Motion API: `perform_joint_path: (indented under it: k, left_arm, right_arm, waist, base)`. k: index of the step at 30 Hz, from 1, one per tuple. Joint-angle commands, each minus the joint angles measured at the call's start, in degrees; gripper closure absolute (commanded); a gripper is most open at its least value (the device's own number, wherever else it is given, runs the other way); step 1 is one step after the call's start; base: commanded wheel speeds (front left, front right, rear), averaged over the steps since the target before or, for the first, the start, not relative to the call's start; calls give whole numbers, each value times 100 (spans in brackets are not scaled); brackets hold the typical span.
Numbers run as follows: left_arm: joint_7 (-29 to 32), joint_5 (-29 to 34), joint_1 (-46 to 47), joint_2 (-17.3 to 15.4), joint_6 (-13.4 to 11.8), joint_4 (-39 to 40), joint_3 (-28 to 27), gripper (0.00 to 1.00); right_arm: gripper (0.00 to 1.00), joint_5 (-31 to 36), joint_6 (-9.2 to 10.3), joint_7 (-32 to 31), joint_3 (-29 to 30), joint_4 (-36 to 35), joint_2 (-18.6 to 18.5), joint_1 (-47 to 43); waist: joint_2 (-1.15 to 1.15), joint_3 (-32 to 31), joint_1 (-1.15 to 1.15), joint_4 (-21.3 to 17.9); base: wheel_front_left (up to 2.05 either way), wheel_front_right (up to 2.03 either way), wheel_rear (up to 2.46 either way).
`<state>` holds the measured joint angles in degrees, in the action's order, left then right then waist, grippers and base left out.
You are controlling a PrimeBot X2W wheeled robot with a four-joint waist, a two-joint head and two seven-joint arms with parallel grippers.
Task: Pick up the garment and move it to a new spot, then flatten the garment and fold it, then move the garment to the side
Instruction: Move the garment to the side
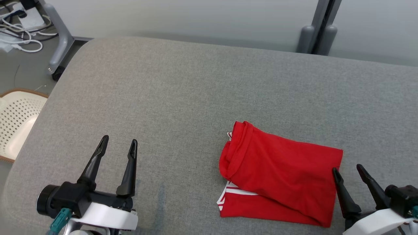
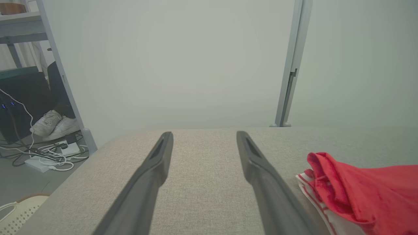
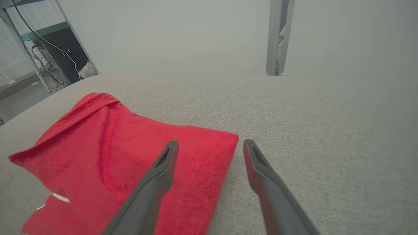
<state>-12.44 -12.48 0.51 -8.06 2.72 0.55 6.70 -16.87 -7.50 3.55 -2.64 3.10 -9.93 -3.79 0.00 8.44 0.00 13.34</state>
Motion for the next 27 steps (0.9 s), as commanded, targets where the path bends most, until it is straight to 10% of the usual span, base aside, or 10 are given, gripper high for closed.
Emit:
perform_joint_path:
  k: [1,19,21,23,27]
  left_arm:
    - [-53,16,141,5,21,-33,10,0]
    - [-272,15,657,92,122,-405,79,0]
    - [-275,19,673,92,134,-433,73,0]
    - [-278,28,703,88,143,-439,57,0]
    - [-279,43,680,71,145,-425,28,0]
  right_arm:
    - [0,-31,1,5,-33,87,-16,106]
    - [0,-482,1,-718,-346,1165,-2,317]
    - [60,-514,1,-799,-357,1155,6,327]
    - [100,-509,1,-797,-351,1086,-13,356]
    - [100,-417,3,-710,-313,843,-122,428]
  waist:
    - [0,216,0,145]
    - [0,714,0,144]
    - [0,713,0,124]
    - [0,701,0,93]
    - [0,626,0,-40]
  base:
    - [0,0,0]
    - [0,0,0]
    - [0,0,0]
    - [0,0,0]
    - [0,0,0]
